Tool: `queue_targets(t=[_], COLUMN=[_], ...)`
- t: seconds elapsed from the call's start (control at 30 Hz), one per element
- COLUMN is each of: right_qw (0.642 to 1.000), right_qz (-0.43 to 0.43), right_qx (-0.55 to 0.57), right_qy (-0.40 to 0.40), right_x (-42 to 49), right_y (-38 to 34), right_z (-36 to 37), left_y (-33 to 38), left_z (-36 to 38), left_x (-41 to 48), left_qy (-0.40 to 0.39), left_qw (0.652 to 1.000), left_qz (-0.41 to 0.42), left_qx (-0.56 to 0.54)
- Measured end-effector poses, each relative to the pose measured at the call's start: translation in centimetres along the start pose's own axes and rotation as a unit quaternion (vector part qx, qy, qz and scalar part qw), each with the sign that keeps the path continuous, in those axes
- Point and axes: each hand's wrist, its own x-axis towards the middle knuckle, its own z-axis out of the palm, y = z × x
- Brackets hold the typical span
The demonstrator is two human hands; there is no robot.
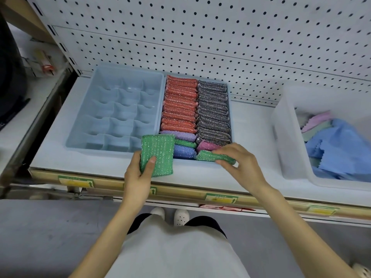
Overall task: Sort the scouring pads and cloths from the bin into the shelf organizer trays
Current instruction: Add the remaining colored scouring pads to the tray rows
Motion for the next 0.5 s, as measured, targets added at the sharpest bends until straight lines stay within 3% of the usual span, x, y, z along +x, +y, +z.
queue_targets(t=[0.17,0.4,0.5], right_qw=[0.988,0.974,0.977], right_qz=[-0.104,-0.148,-0.125], right_qx=[-0.115,-0.173,-0.173], right_qy=[0.02,-0.008,-0.013], right_x=[1.1,2.1,1.4], right_y=[-0.2,-0.3,0.4], right_z=[-0.6,-0.5,1.0], left_y=[0.2,0.1,0.1], left_z=[0.0,0.0,0.0], left_x=[0.1,0.1,0.0], left_qy=[0.001,0.005,0.002], left_qw=[1.0,1.0,1.0], left_qz=[-0.007,-0.012,-0.014], left_qx=[0.006,0.007,0.0])
